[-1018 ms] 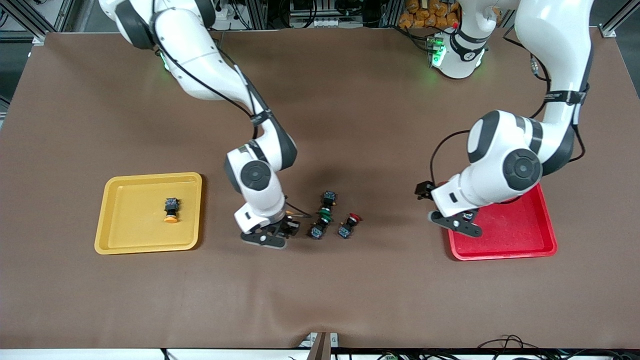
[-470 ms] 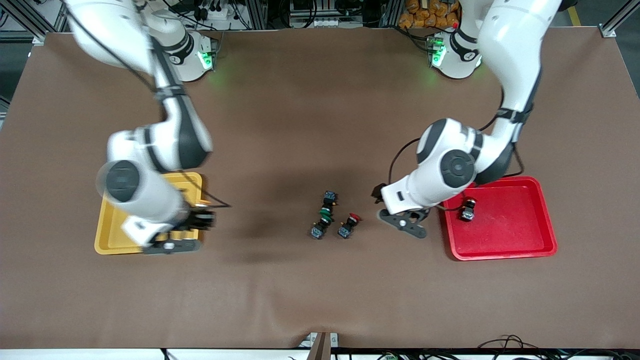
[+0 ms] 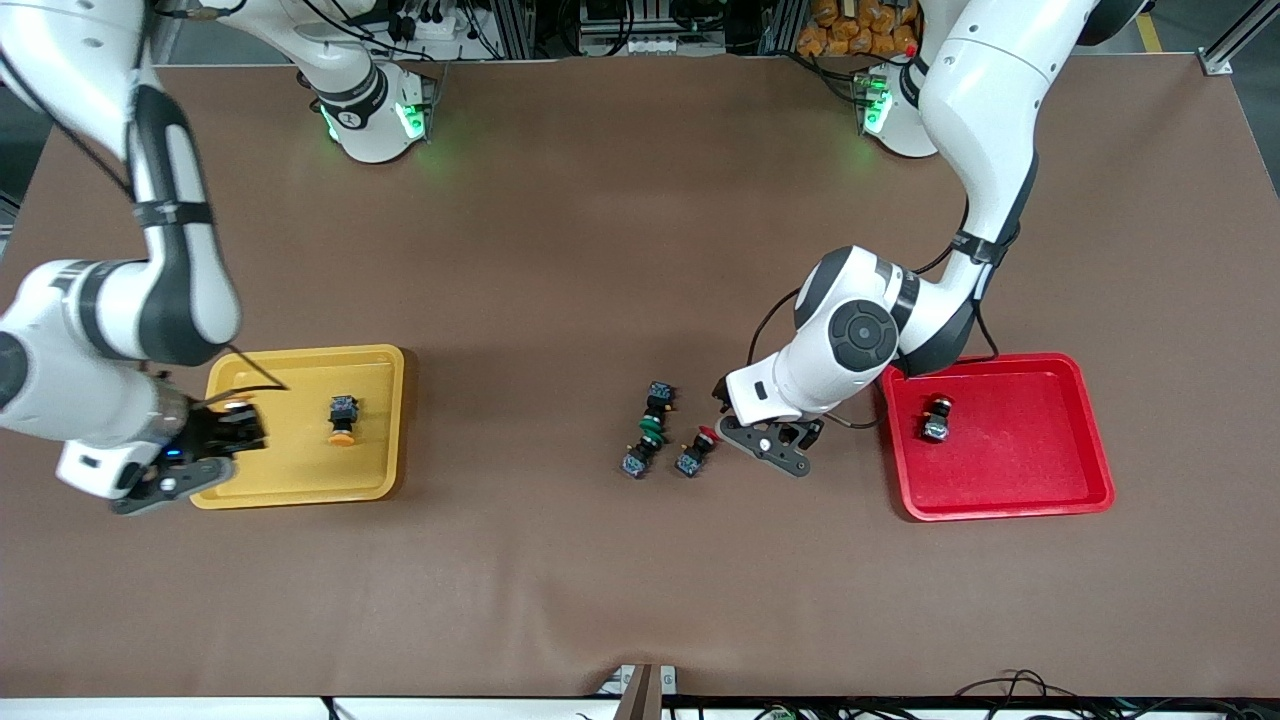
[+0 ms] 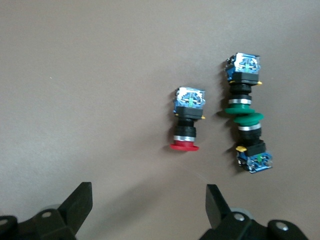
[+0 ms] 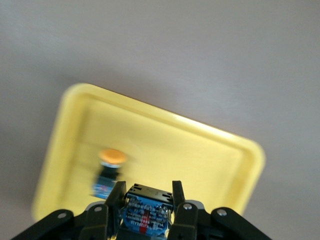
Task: Place red and yellow buttons in trays
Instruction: 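Carry the yellow button to the yellow tray while the left reaches red, then release the yellow button in the tray while the left grasps red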
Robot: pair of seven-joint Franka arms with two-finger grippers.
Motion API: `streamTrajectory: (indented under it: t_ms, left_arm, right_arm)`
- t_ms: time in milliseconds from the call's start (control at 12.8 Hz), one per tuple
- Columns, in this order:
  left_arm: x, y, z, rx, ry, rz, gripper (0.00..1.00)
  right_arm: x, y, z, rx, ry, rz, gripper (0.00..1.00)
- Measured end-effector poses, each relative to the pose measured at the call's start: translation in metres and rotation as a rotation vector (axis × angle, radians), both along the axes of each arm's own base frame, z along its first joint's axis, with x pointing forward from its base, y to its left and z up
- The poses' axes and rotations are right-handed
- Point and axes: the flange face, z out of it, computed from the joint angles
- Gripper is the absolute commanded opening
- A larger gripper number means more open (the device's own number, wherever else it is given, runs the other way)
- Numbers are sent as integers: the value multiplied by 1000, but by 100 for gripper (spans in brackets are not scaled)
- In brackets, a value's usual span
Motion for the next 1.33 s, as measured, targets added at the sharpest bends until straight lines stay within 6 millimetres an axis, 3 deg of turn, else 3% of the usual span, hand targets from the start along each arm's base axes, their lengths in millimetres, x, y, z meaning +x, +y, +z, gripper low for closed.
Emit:
streamTrajectory:
  t_ms: [157,235,470,705,861,940,1018,1331]
  left_arm:
    - [1,-6,-19,-4,-31,-11,100]
    - [-1,-13,-32,-12,-40,-16,100]
    - [-11,-38,-71,-40,-76,-43,97]
    - [-20,-64,-80,-59,-121,-73,88]
    - [-17,-64,-83,-62,-139,-77,84]
    - [-15,-62,-83,-53,-150,-85,83]
    - [-13,-59,-84,-38,-161,-96,83]
    - [-13,-57,-95,-24,-167,-107,83]
  right_arm:
    - [2,-35,-24,-13,-25,42,0]
    - [2,-43,-40,-16,-21,47,0]
    - [-3,-41,-101,41,16,6,0]
    - [-21,-36,-151,75,10,-40,0]
    - [-29,-31,-165,77,22,-41,0]
    - [-30,-30,-166,78,25,-40,29]
    - [-30,-30,-166,79,25,-41,99]
    - [-28,-30,-161,80,15,-43,100]
